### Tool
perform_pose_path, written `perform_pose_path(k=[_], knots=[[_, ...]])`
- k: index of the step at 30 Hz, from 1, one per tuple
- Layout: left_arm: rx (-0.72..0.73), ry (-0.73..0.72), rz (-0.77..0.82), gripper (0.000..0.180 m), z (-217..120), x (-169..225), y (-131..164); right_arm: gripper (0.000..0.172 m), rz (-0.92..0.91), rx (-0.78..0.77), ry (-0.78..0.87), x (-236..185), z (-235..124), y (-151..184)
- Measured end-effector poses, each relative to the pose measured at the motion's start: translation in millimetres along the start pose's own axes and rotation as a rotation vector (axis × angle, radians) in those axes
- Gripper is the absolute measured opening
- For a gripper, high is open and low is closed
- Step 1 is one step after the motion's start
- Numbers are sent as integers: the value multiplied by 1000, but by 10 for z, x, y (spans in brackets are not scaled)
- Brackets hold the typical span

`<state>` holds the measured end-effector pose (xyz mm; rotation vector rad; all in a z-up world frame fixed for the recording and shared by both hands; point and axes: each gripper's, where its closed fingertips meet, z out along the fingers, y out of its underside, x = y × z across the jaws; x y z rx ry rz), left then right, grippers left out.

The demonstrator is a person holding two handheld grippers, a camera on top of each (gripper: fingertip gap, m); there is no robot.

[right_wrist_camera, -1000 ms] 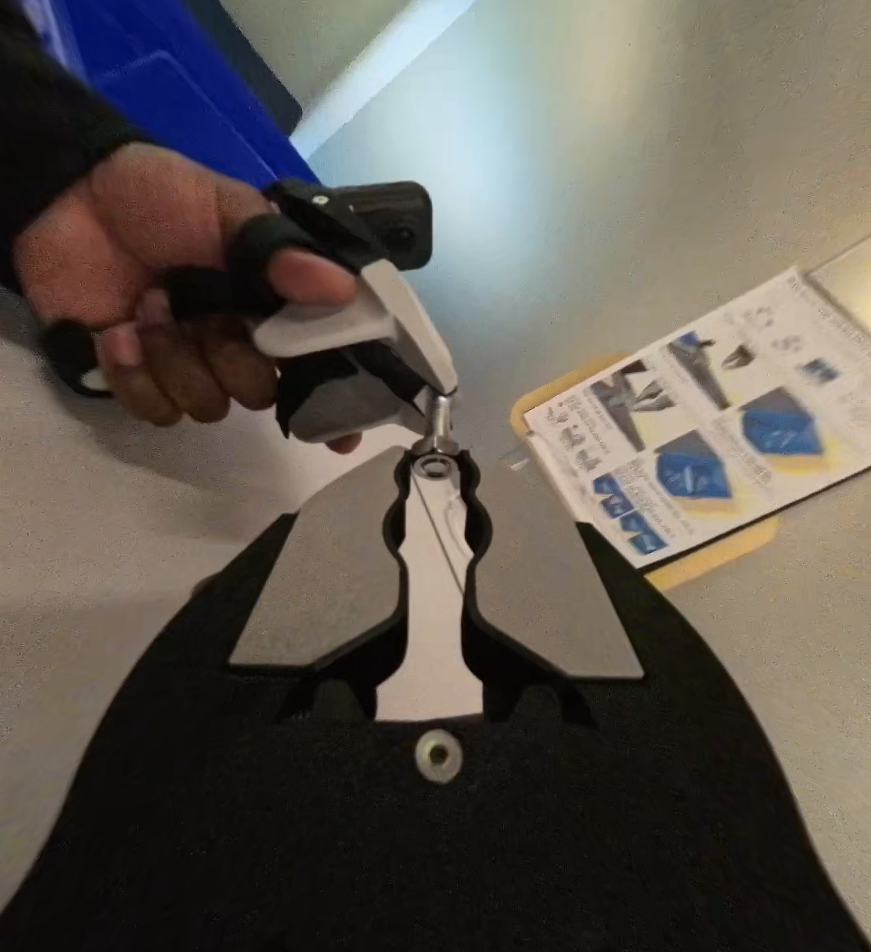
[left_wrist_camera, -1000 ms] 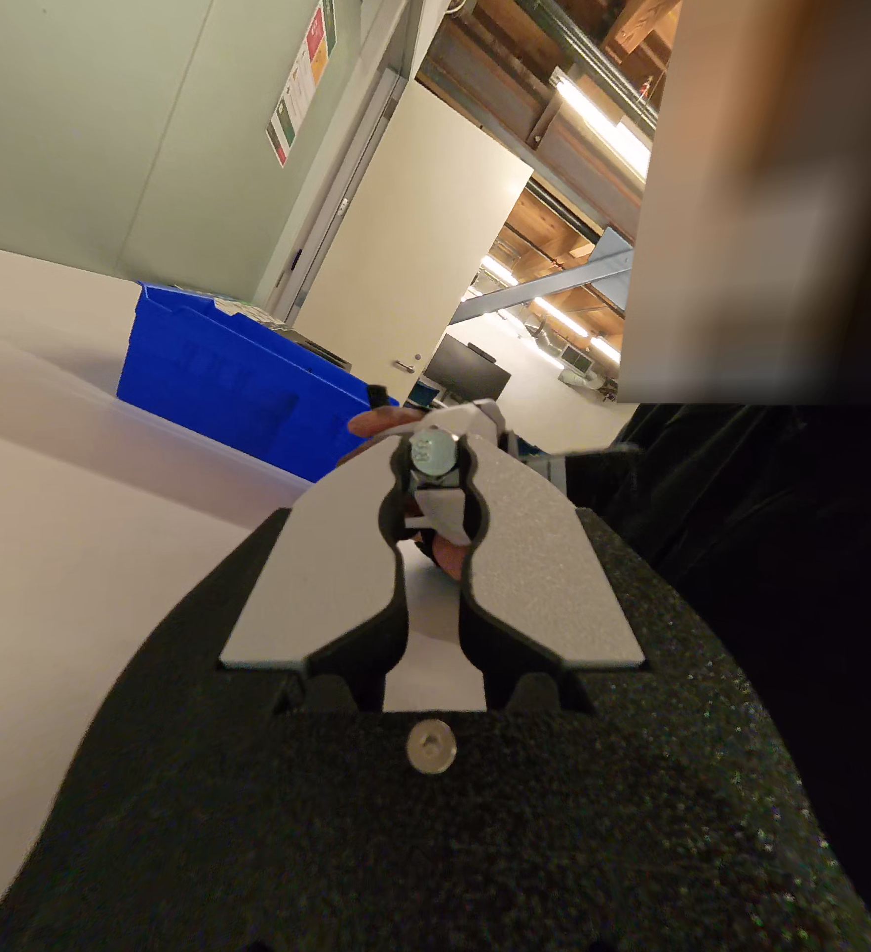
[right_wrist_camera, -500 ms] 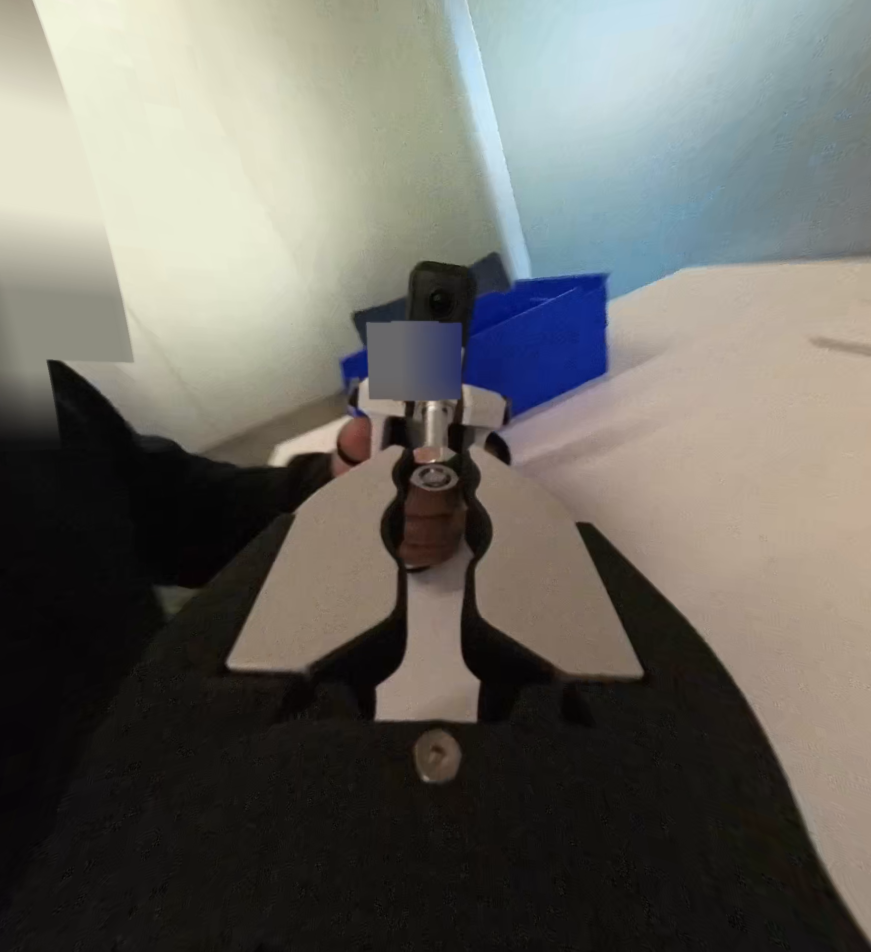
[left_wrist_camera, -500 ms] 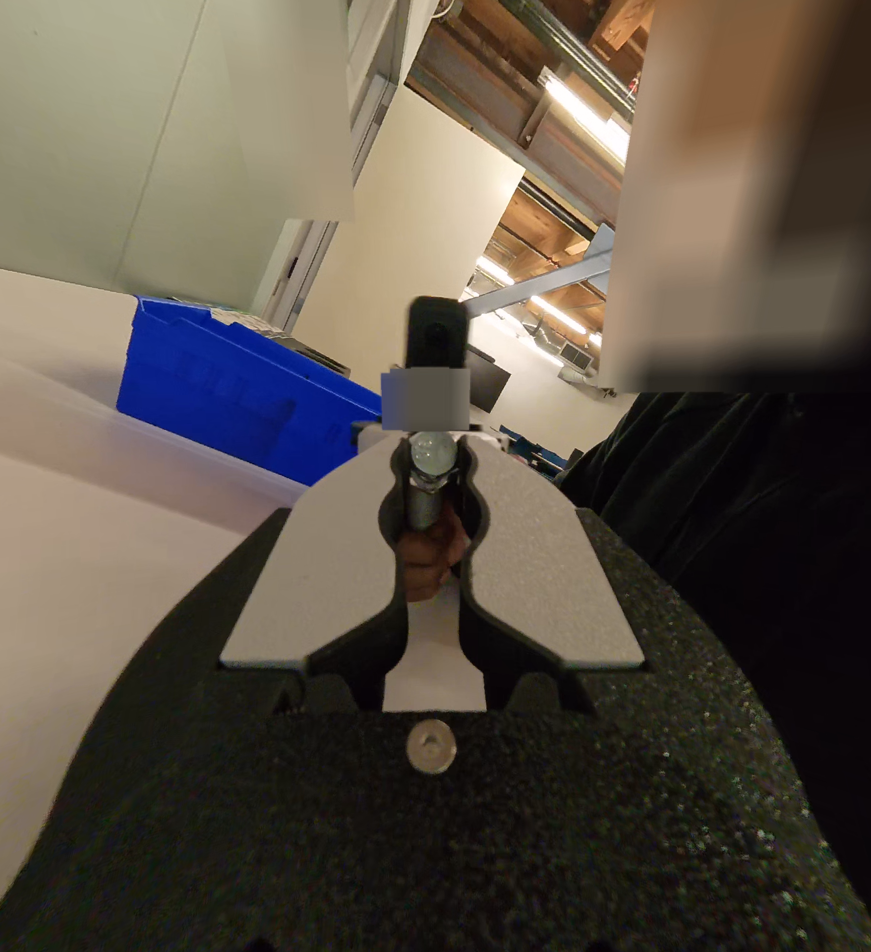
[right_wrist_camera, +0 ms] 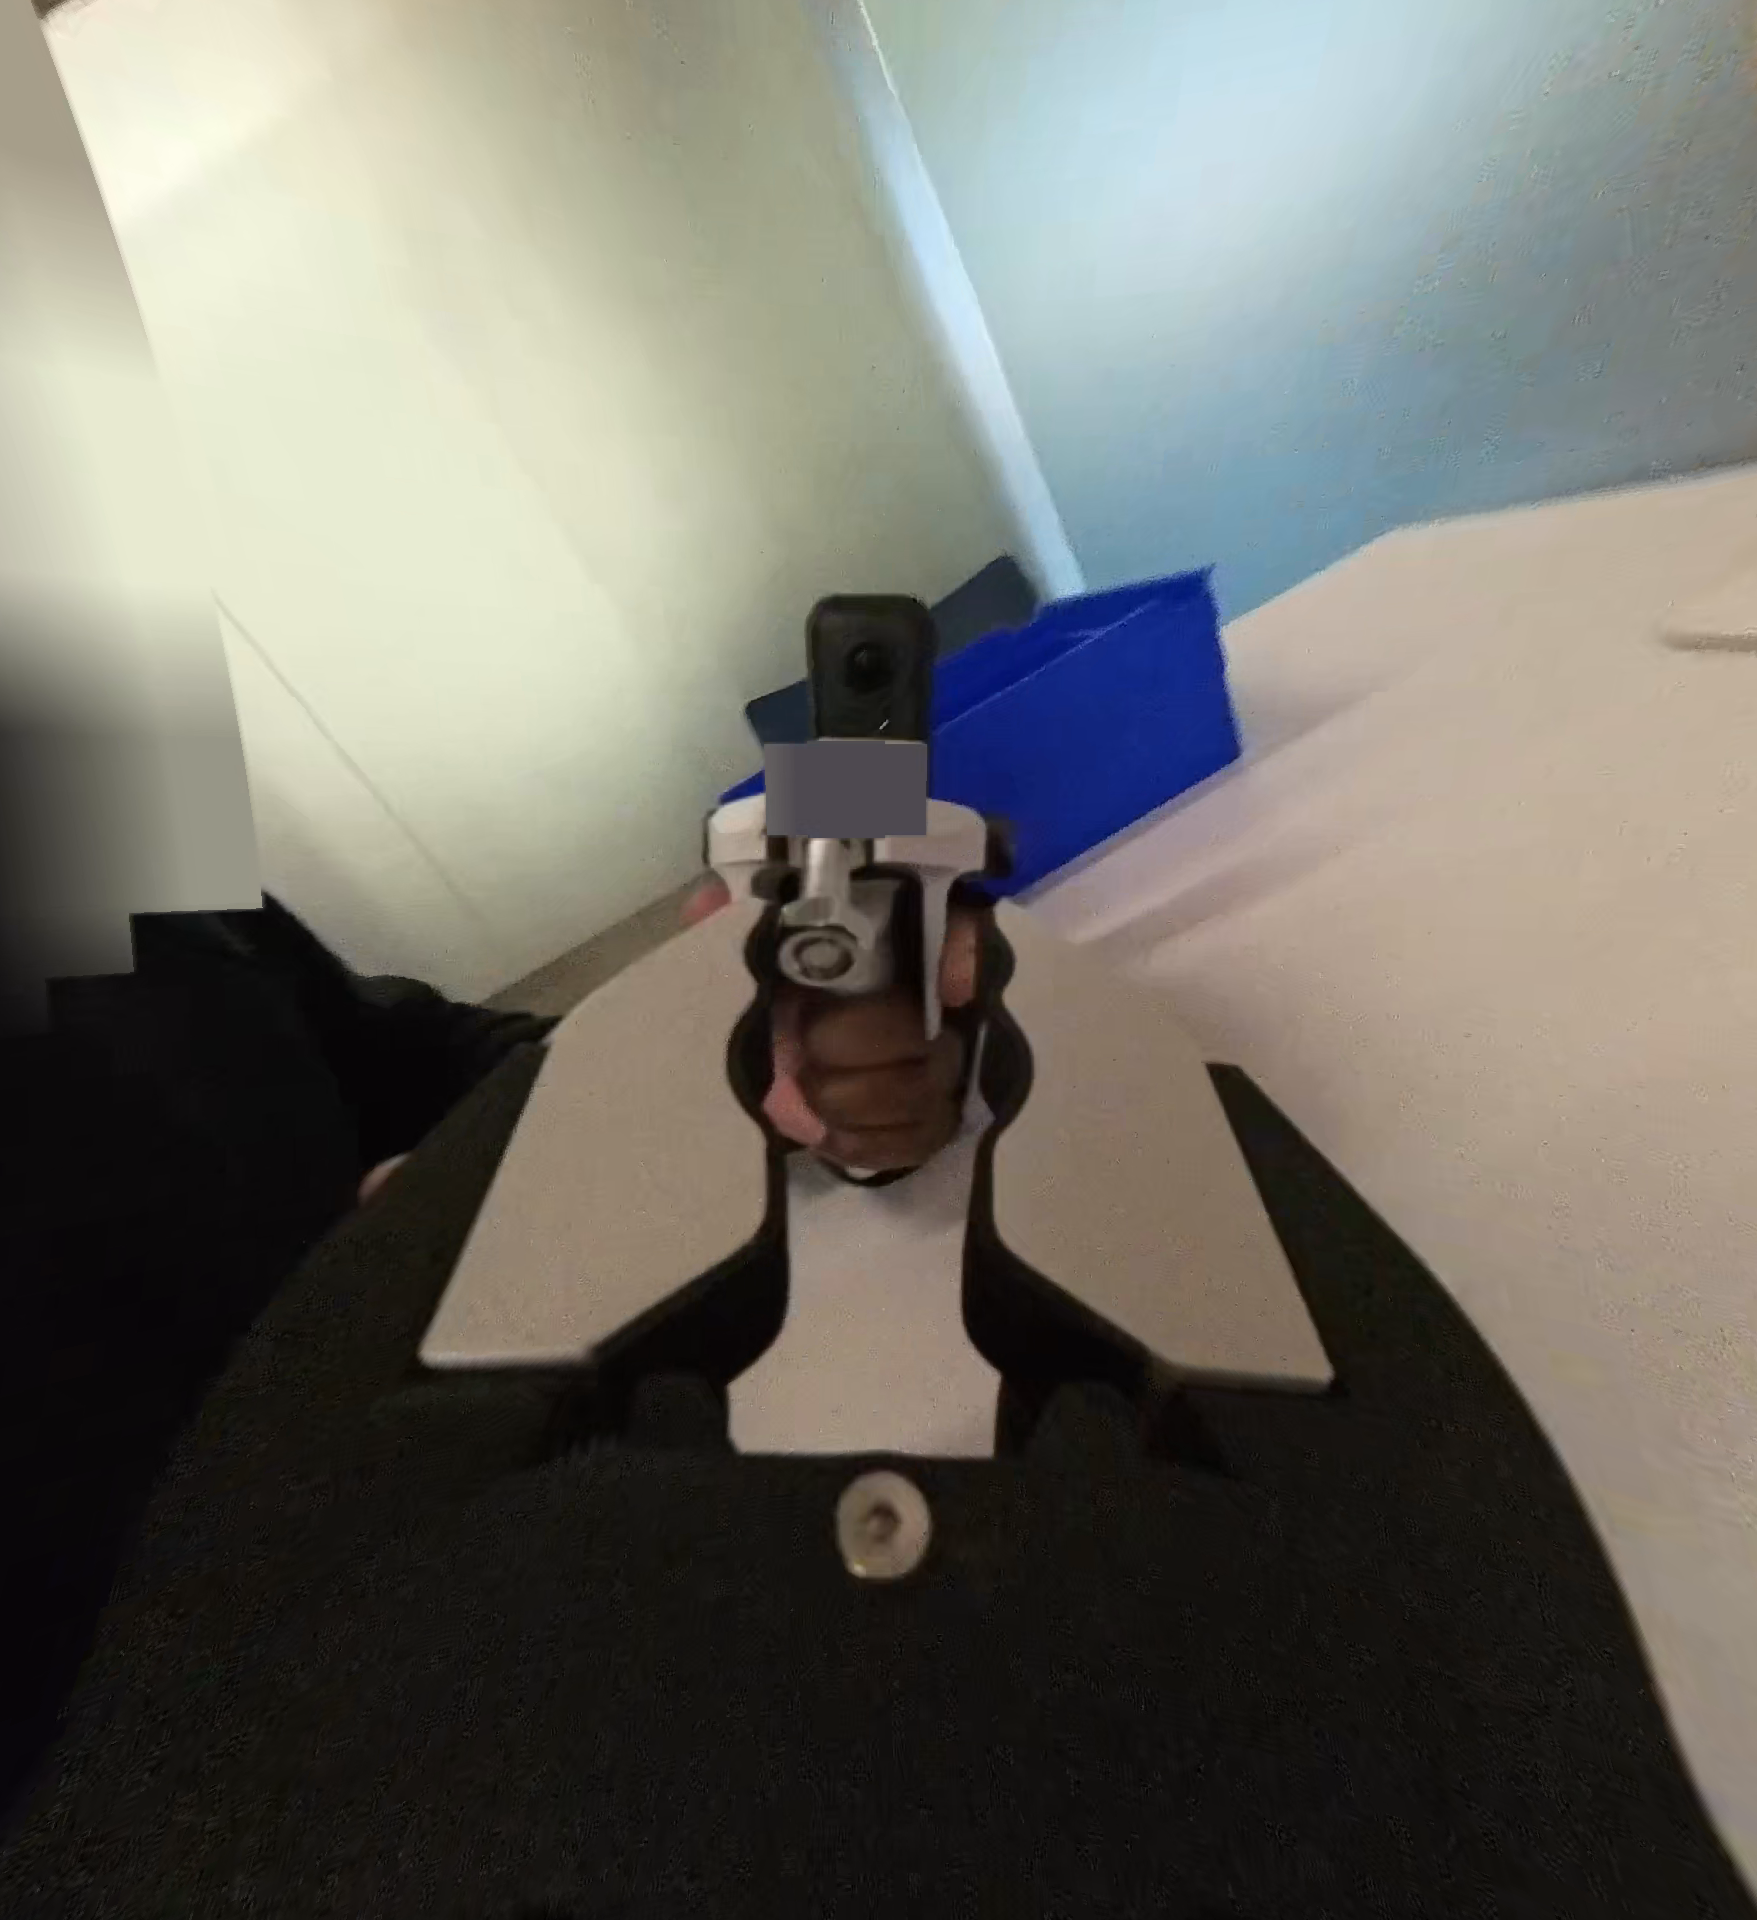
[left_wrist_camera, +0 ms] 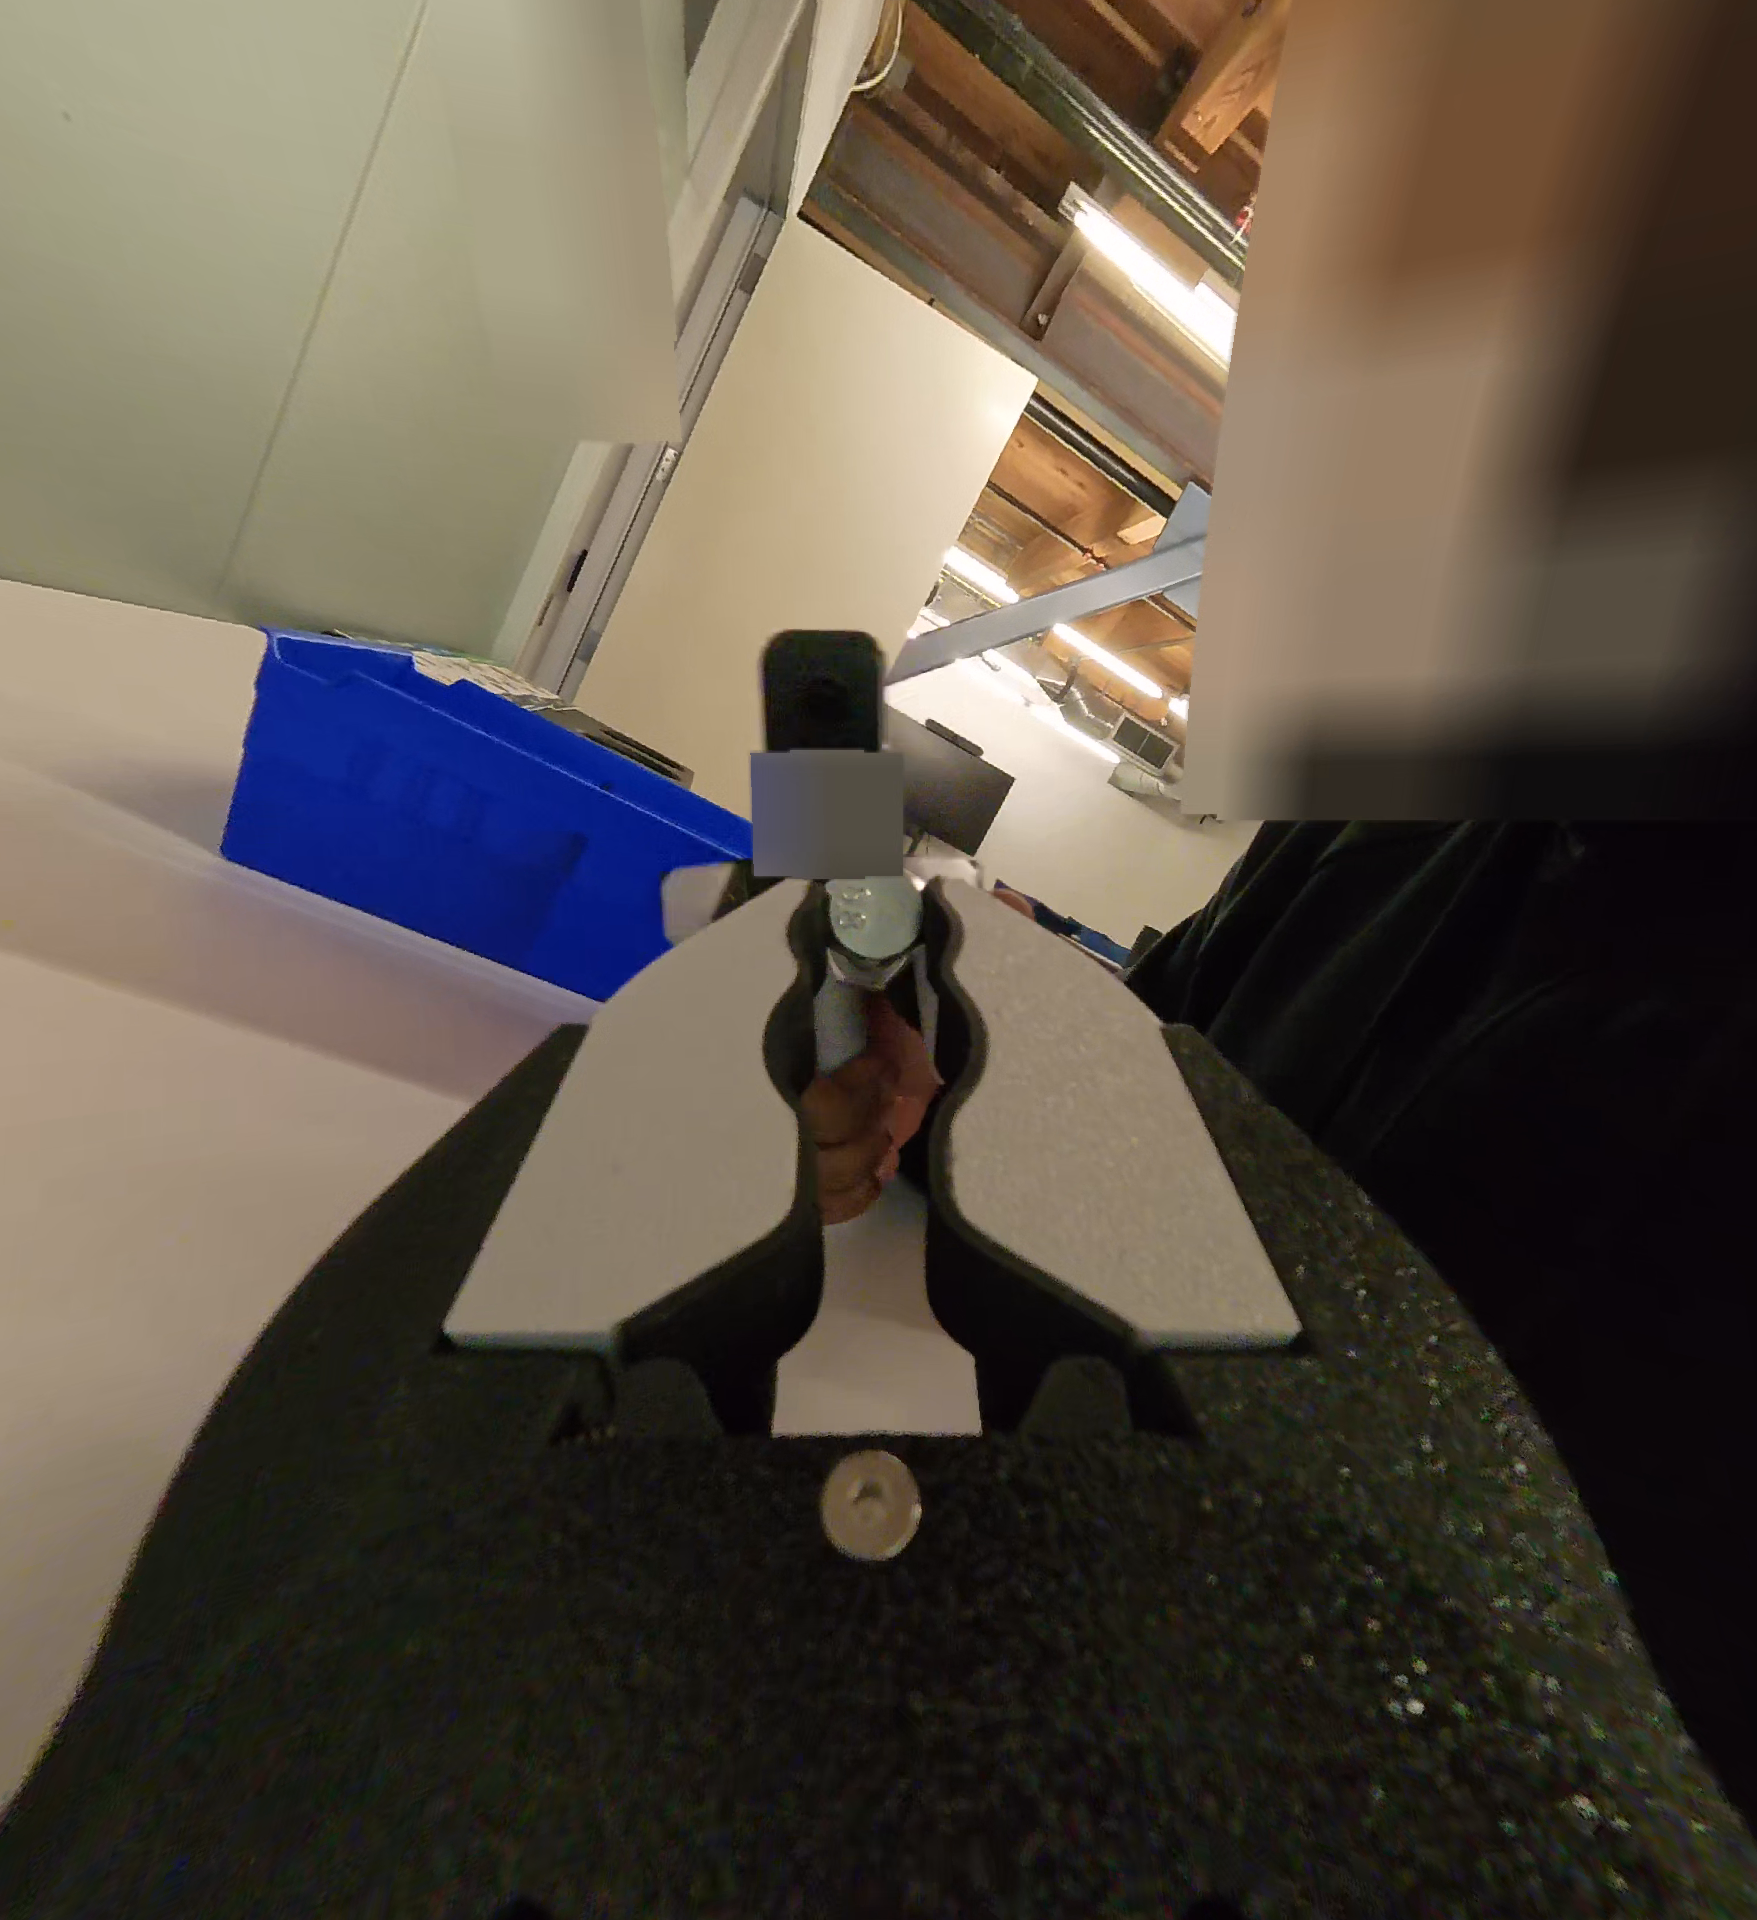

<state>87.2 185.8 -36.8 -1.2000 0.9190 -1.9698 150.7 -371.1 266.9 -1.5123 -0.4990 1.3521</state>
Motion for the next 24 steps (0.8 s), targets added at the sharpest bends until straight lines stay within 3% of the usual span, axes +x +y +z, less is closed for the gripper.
perform_pose_path(k=[3,5,7,11,12,13,16,20,22,24], knots=[[-19,-2,-1,17,28,-15,39,20,24,-93,-60,-93,47,157],[-14,-8,-7,17,30,-22,31,19,-145,-104,11,-61,47,159],[-16,-24,-20,17,28,-47,31,19,-467,-94,141,-14,27,102],[-13,-18,-52,17,21,-65,39,19,-1417,-144,444,-3,-2,69],[-14,-17,-50,17,25,-65,37,20,-1573,-157,473,-24,-3,82],[-11,-20,-47,17,18,-67,30,24,-1572,-150,459,-52,0,87],[18,-11,-43,17,2,-36,-15,44,-990,-49,332,-100,-12,-55],[20,-3,-18,17,-18,-9,-21,42,-240,17,81,-68,-38,-103],[8,0,-12,17,7,-12,-7,37,-19,-6,-19,-64,-22,-26],[-7,-7,-10,17,6,-23,23,18,61,-65,-63,-76,3,85]])
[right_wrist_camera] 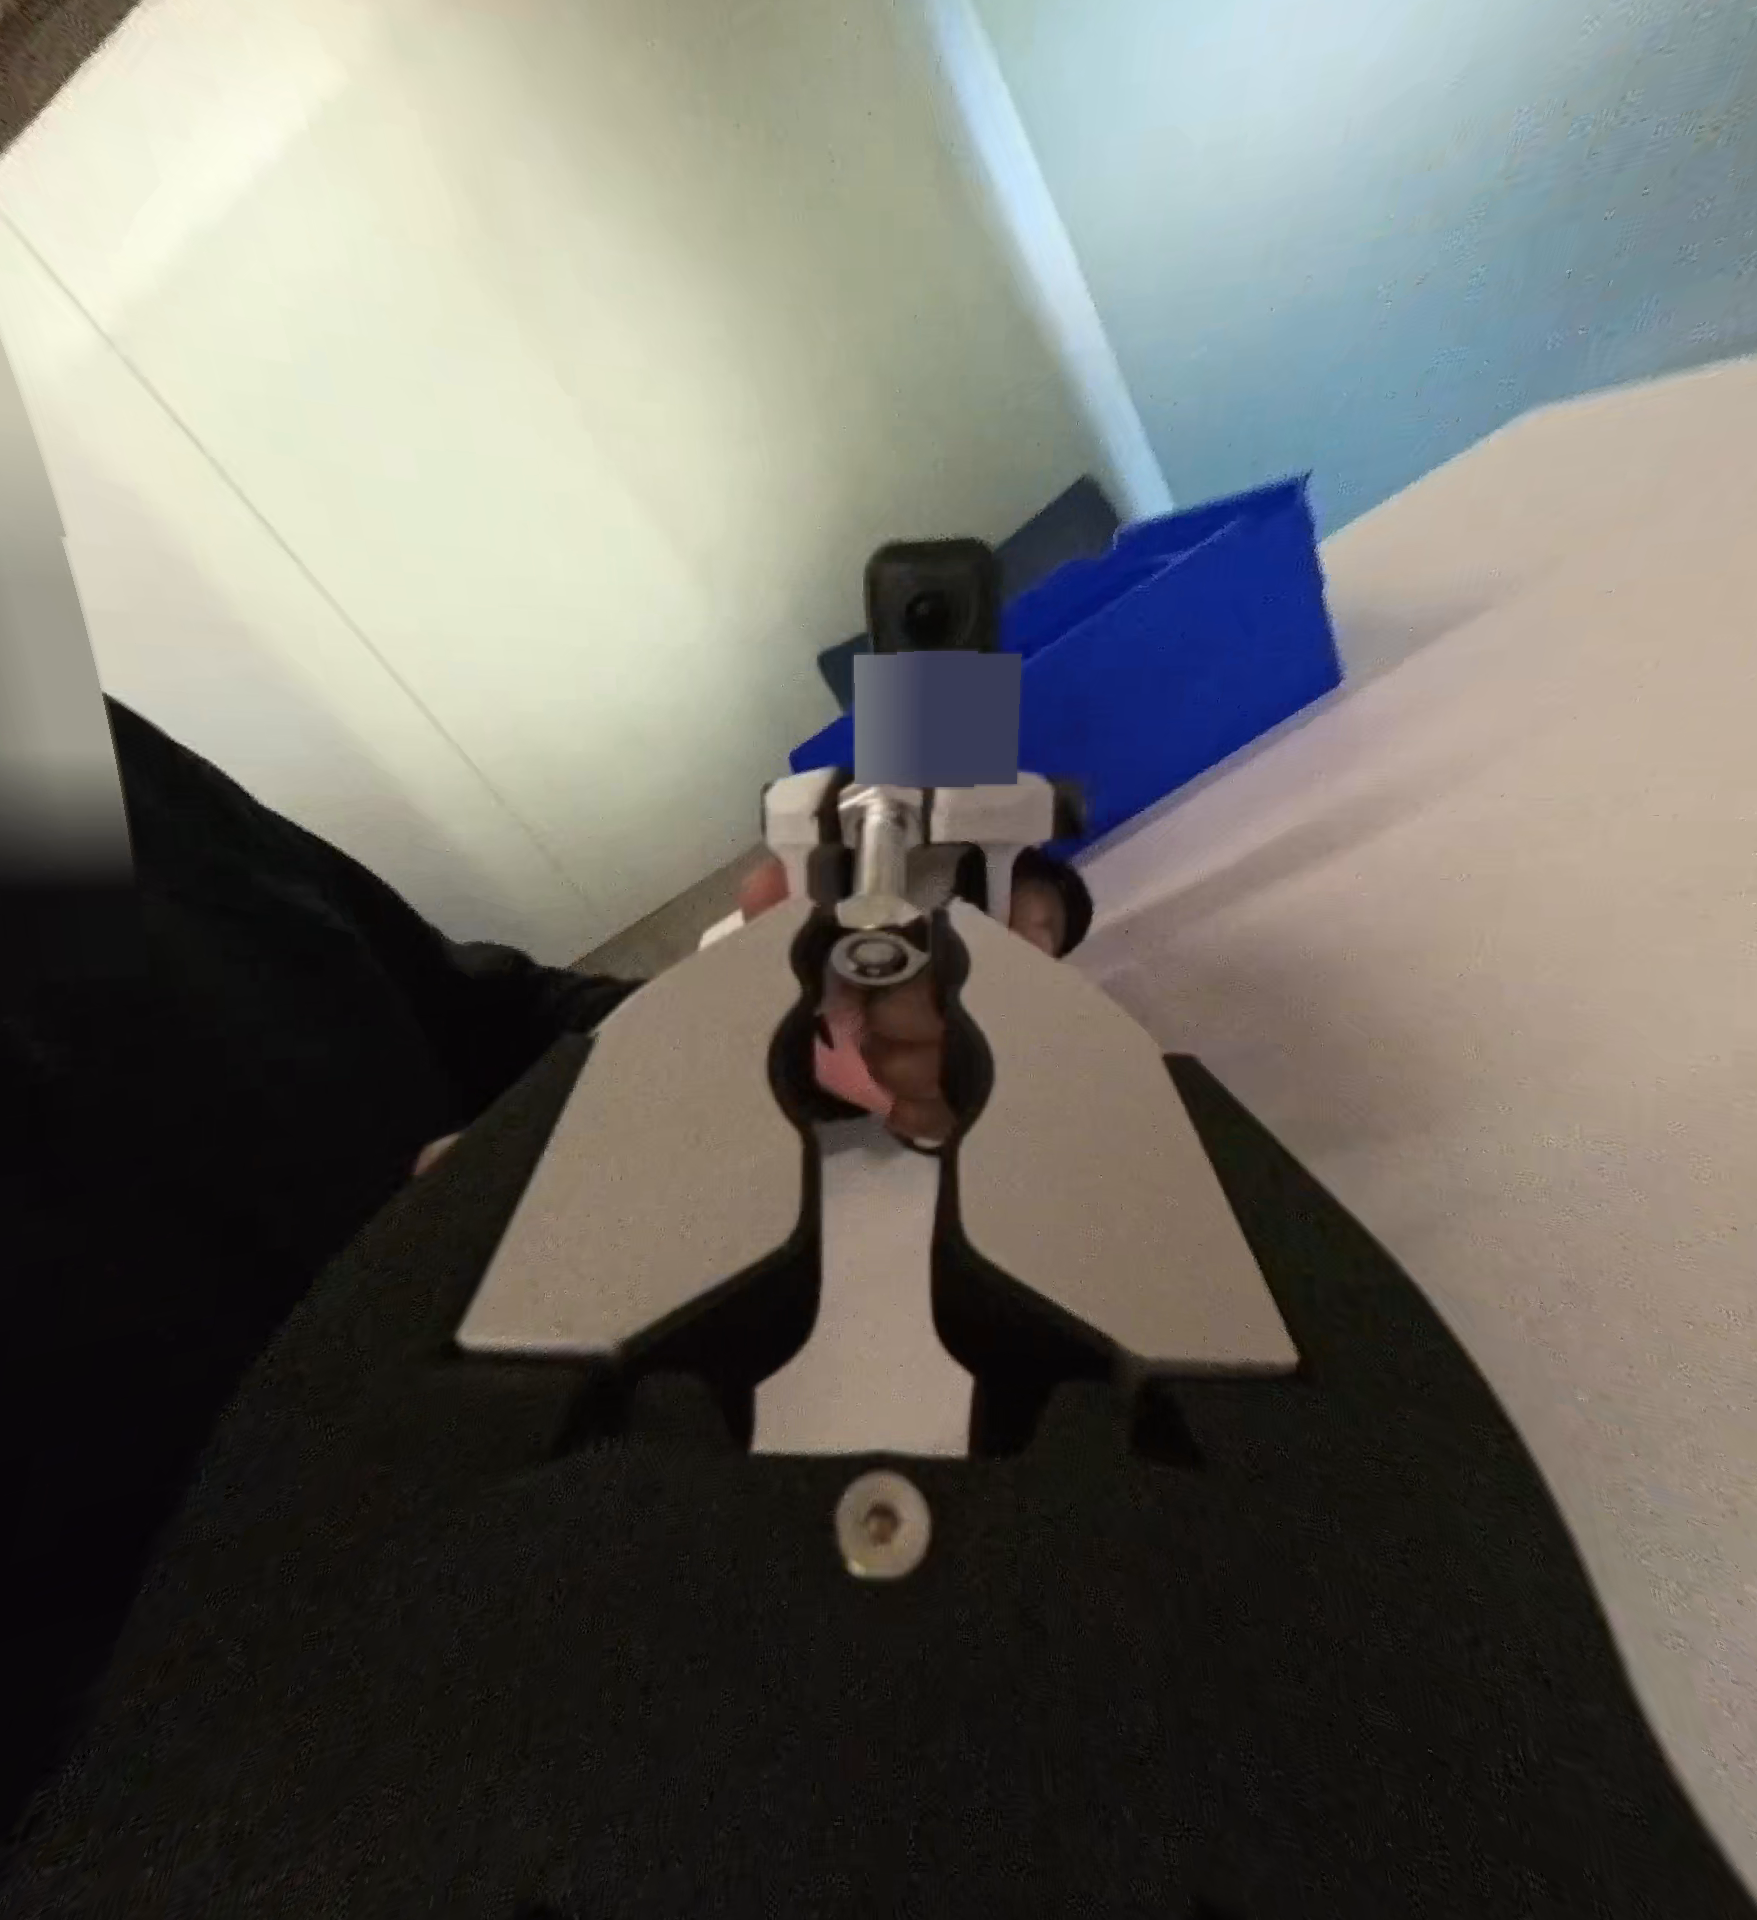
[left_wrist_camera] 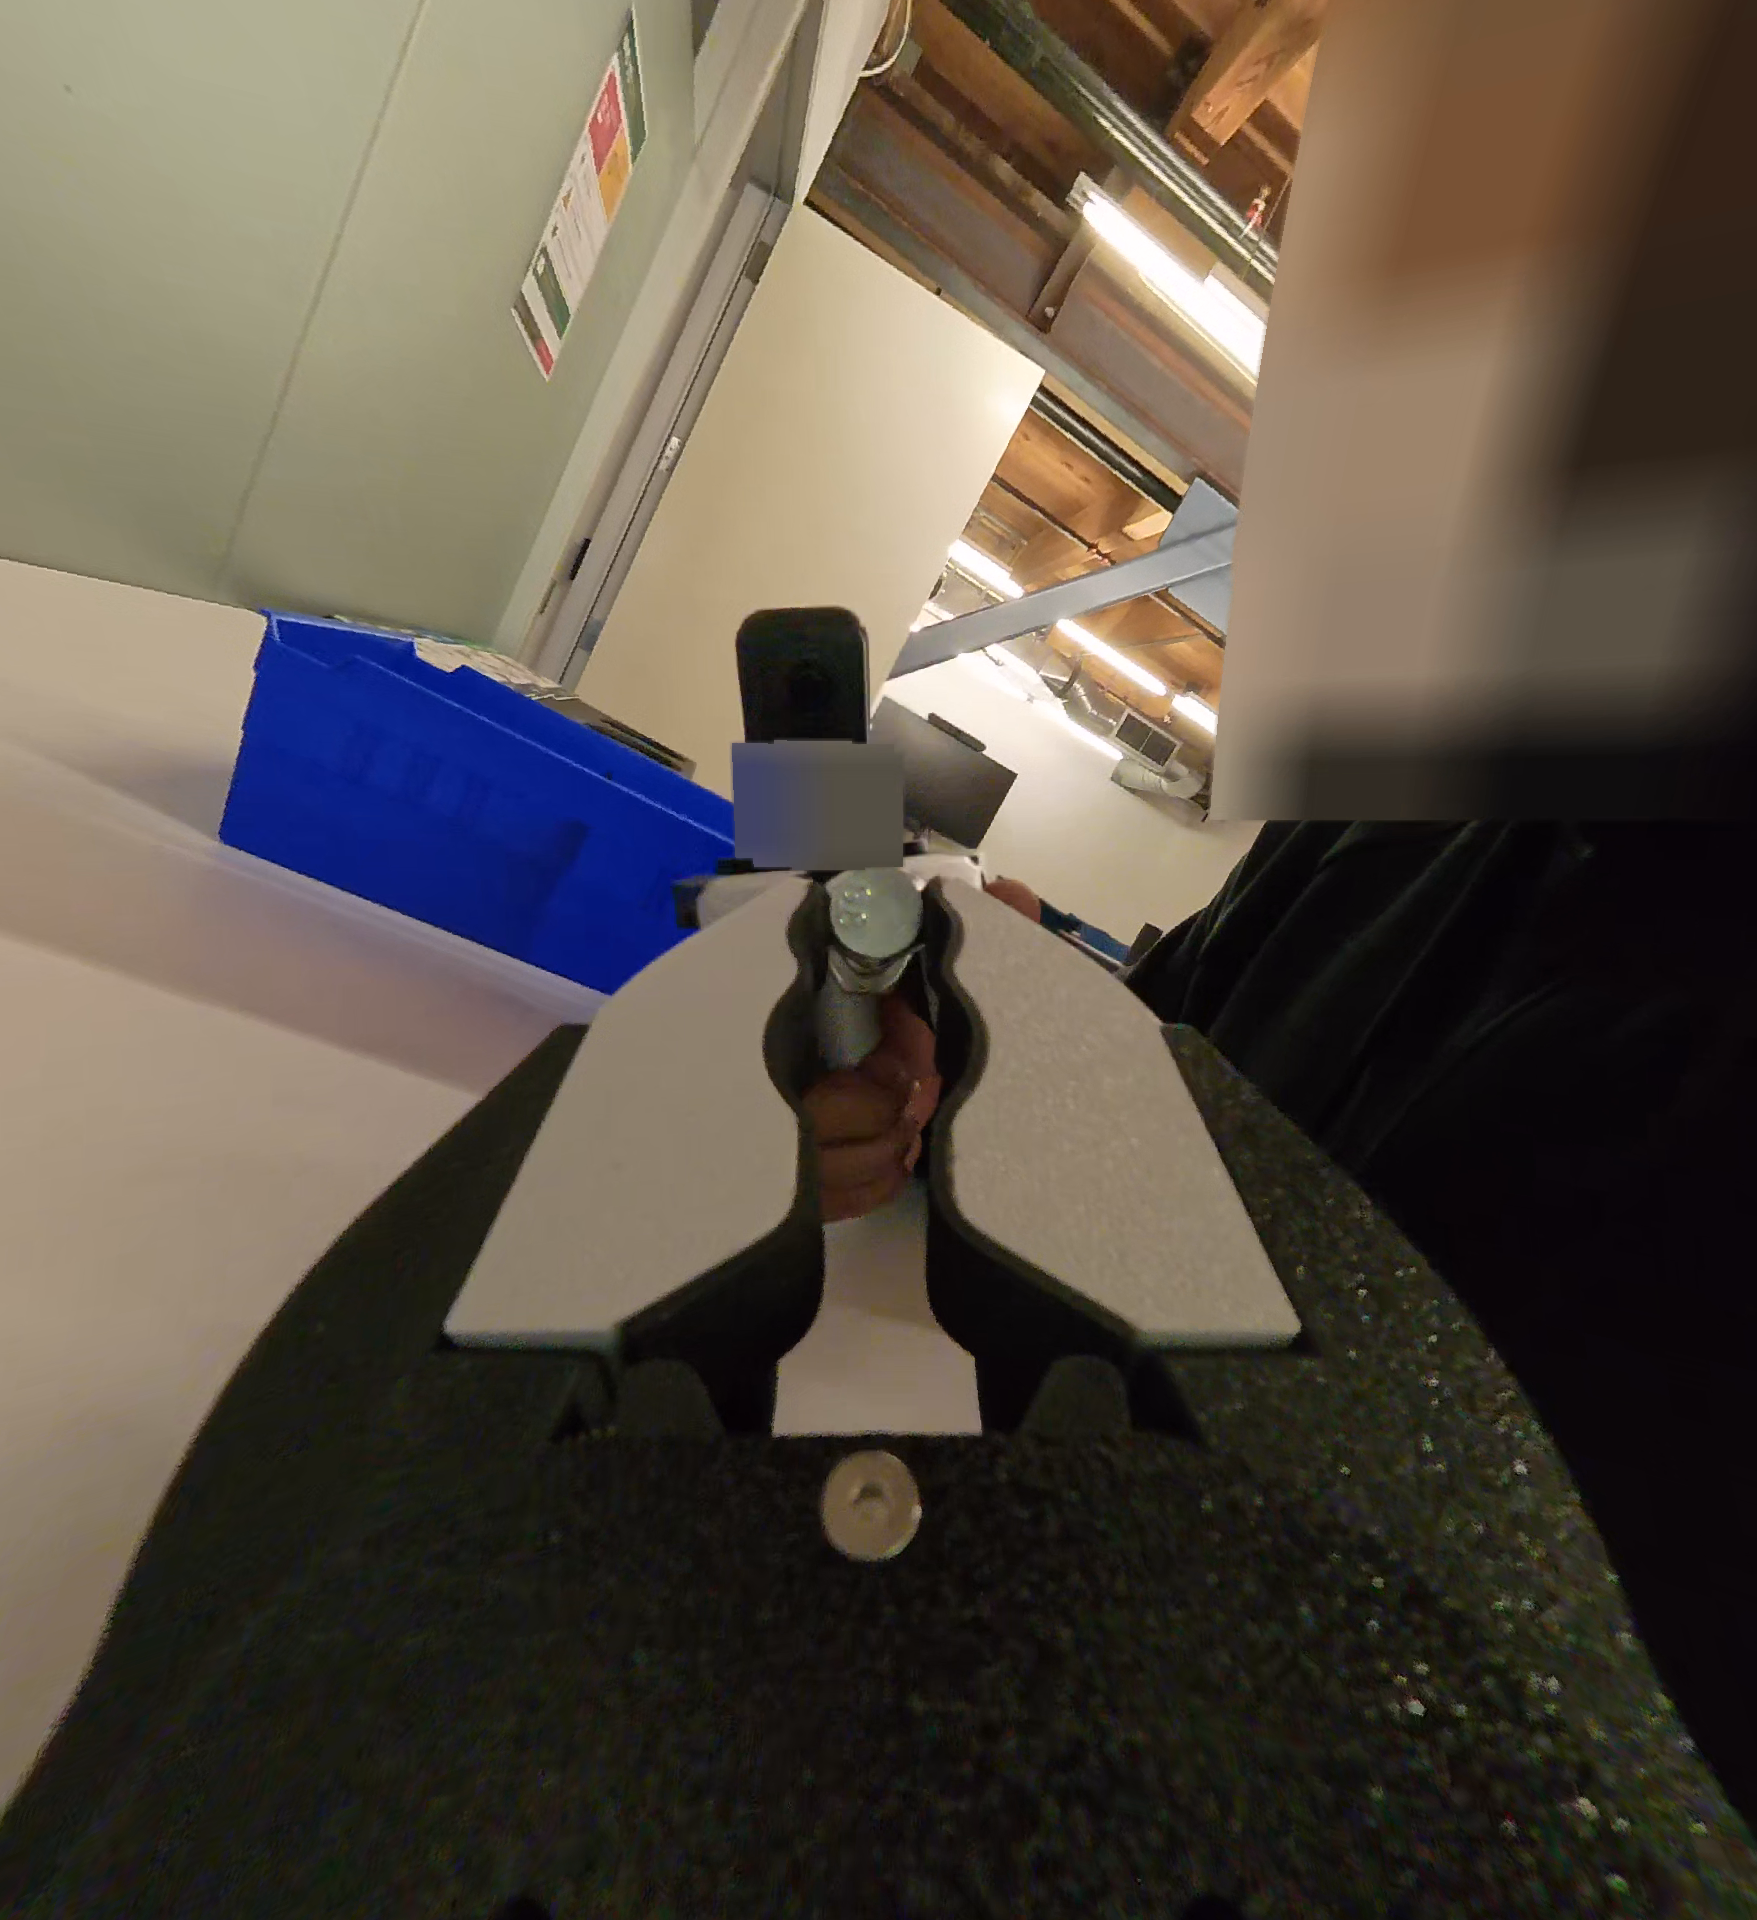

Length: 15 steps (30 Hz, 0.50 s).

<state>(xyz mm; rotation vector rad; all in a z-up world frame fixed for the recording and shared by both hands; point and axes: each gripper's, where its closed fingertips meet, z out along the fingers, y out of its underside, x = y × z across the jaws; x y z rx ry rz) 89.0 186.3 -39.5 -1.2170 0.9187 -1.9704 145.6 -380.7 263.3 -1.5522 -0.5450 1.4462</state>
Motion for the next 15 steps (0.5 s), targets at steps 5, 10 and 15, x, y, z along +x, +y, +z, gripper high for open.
perform_pose_path(k=[5,10,15], knots=[[2,-19,-21,17,-2,-38,-3,17,-573,-43,238,50,-1,-12],[12,-18,-26,17,-13,-38,-9,18,-1338,-52,475,-76,12,-47],[54,1,-33,17,-30,-19,-77,41,-409,100,215,-10,-57,-250]])
